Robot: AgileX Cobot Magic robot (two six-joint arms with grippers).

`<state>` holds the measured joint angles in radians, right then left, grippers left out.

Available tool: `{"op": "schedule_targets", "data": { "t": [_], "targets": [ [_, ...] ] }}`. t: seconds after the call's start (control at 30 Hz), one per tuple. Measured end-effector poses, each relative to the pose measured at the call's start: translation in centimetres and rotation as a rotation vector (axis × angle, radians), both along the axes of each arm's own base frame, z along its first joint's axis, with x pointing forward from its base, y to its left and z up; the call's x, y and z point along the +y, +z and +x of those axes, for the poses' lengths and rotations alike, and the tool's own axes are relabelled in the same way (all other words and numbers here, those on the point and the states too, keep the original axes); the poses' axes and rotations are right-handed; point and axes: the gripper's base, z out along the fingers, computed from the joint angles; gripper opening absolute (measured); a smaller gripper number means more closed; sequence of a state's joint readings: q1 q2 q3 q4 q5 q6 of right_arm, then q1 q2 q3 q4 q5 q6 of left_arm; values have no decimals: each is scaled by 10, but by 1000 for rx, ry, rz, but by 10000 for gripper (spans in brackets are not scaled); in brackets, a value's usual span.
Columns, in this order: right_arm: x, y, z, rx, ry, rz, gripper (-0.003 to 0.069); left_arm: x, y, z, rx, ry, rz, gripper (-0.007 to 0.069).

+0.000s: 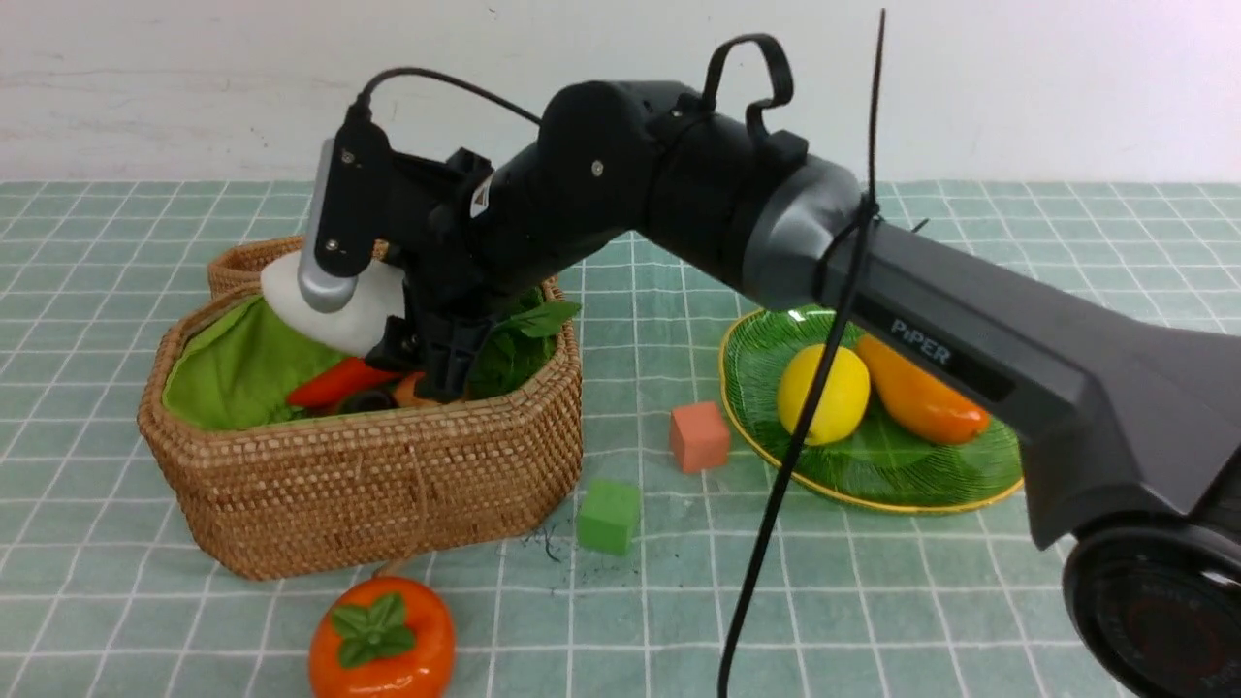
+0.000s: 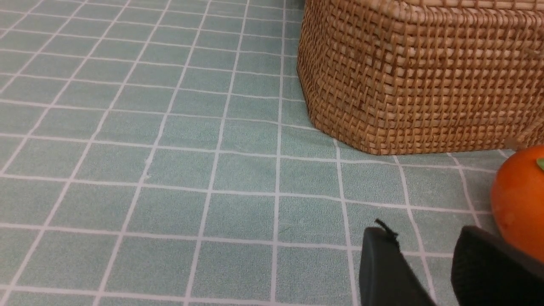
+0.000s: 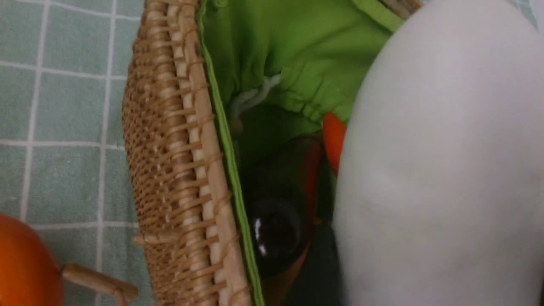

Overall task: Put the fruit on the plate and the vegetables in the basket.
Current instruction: Take a daikon with your right arm and place it on the basket on the left, then grab a tomato with your right arm and place it on the plate on the right.

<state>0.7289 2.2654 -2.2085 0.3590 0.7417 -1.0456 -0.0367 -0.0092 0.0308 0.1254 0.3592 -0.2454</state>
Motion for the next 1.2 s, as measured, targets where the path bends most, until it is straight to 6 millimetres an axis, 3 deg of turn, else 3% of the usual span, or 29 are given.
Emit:
{"op": "schedule_targets", "data": {
  "t": [0.17,0.37,0.4,0.43,0.53,0.7,0.8,0.83,0.87,1.0,1.07,1.13,1.2],
  "targets": [
    [0,1,0,80,-72,50,678,0,0,0,0,0,0,239],
    [-15,13,-11,256,-130,27,627,0,0,0,0,0,0,239],
    [-25,31,-19,308,-139,32,594,0,0,0,0,0,0,239],
    [-25,31,-19,315,-138,27,590,0,0,0,0,0,0,239],
    [-54,82,-43,381,-147,72,516,0,0,0,0,0,0,239],
    [-75,100,-65,429,-198,112,500,0,0,0,0,0,0,239],
    [-86,83,-80,560,-280,121,515,0,0,0,0,0,0,239],
    [-87,56,-87,692,-337,117,534,0,0,0,0,0,1,239],
    [-85,44,-90,756,-359,116,542,0,0,0,0,0,1,239],
    [-68,1,-99,935,-405,120,563,0,0,0,0,0,1,239],
    [-63,-10,-99,963,-418,124,566,0,0,0,0,0,1,239],
    [-43,-39,-97,1033,-454,160,568,0,0,0,0,0,1,239],
    [-36,-52,-93,1064,-482,185,568,0,0,0,0,0,1,239]
  ]
}}
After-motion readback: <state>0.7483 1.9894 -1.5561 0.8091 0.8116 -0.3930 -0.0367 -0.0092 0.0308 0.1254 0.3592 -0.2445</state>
